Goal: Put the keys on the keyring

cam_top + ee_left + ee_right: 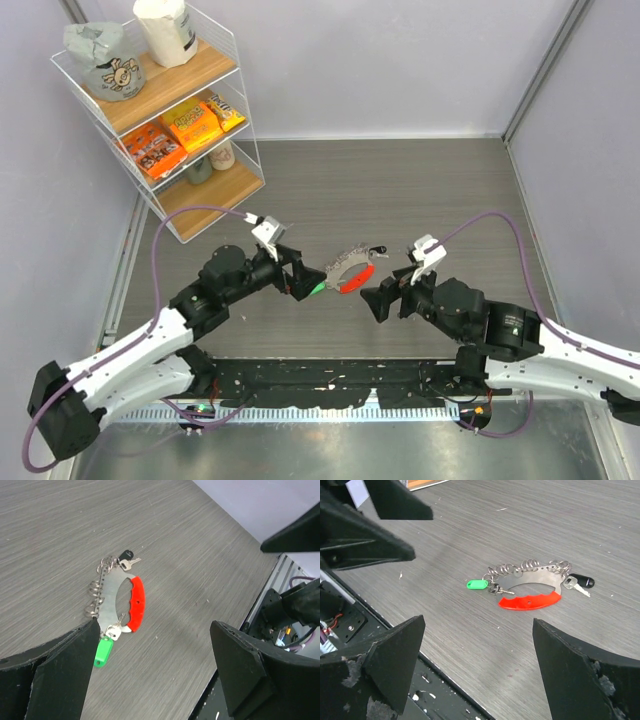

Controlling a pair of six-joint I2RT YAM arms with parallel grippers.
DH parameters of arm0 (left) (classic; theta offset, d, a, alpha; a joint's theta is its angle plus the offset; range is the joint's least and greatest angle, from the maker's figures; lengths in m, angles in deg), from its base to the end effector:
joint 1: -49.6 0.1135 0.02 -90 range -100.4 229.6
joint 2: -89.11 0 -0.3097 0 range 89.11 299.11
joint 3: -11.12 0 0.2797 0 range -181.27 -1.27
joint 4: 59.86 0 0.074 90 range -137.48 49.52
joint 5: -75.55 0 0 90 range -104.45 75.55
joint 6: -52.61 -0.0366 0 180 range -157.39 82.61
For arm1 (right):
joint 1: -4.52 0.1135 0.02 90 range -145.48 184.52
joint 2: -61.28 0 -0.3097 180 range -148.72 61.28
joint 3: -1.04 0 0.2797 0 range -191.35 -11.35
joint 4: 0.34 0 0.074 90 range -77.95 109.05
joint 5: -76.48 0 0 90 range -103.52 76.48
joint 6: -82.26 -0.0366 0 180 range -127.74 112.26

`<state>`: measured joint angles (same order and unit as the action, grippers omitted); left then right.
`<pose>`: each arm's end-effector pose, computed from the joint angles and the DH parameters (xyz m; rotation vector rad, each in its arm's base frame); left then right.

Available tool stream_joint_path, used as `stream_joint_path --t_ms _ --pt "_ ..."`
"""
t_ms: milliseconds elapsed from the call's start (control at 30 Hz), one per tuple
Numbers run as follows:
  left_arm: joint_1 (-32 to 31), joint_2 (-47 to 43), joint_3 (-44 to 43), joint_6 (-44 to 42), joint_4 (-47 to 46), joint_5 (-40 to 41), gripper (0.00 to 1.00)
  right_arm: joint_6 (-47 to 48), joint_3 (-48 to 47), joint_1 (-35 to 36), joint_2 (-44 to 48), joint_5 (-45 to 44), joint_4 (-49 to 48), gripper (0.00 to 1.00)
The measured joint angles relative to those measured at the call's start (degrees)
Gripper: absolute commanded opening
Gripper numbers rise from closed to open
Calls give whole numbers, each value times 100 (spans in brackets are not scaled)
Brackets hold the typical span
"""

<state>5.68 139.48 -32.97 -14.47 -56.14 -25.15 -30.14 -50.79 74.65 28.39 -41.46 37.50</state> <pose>0.1457 -0.1497 0.3023 0.4797 1.7913 -0.9989 0.0586 0.1118 0.3380 -0.4558 1.8577 0.6485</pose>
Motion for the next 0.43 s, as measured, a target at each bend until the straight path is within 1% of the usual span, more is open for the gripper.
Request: stream_joint_path --t_ms 200,333,433 --pt "0 -754 9 -249 737 70 100 39 -479 0 -503 -542 149 95" --pt "0 -1209 90 -286 1008 120 100 42 -625 0 -682 -935 243 95" --pt "0 -1467 162 -304 1128 131 99 109 -634 0 -706 -957 254 95"
